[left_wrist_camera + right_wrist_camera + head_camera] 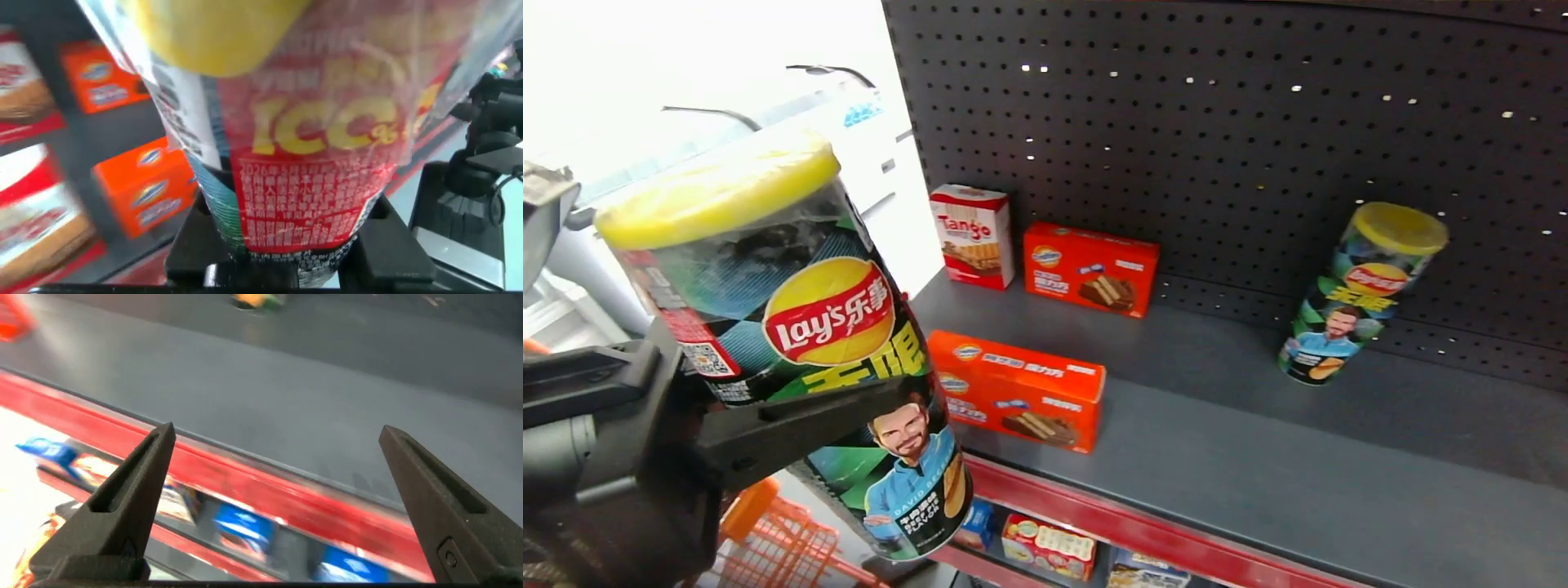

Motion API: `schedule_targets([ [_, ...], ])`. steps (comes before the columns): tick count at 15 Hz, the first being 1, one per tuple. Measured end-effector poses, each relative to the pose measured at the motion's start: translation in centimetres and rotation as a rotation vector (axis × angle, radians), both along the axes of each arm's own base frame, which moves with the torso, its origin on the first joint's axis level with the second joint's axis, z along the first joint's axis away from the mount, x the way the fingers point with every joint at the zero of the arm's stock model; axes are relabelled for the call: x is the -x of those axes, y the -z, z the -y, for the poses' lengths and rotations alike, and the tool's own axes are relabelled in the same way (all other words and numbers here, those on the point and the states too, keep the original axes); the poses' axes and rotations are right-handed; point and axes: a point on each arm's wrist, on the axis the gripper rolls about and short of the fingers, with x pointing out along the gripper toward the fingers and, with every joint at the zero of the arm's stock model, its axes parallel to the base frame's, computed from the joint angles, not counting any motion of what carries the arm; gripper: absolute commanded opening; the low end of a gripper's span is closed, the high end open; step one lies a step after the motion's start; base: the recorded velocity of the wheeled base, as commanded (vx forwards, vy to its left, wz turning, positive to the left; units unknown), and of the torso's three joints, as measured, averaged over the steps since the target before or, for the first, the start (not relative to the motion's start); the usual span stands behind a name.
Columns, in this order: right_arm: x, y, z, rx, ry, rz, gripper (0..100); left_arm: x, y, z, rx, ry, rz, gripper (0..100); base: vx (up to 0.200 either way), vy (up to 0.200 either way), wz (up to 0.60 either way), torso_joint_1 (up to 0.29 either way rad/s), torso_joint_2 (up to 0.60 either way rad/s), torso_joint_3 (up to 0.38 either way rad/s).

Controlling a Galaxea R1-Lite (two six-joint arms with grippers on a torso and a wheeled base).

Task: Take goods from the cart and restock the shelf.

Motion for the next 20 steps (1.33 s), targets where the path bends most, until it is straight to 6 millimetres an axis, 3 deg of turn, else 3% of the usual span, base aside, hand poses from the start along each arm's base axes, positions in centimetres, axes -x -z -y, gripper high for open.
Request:
schedule_targets([
  [4,0.0,0.01,0.0,0.0,0.0,-0.001,100,-0.19,-0.07,0.11,0.005,0.001,0.007,0,0.0,0.0,-0.6,0.001,0.0,0.005],
  [20,0.0,0.0,0.0,-0.001,0.0,0.0,100,-0.4,0.33,0.22,-0.003,0.004,-0.007,0,0.0,0.0,0.0,0.0,0.0,0.0],
])
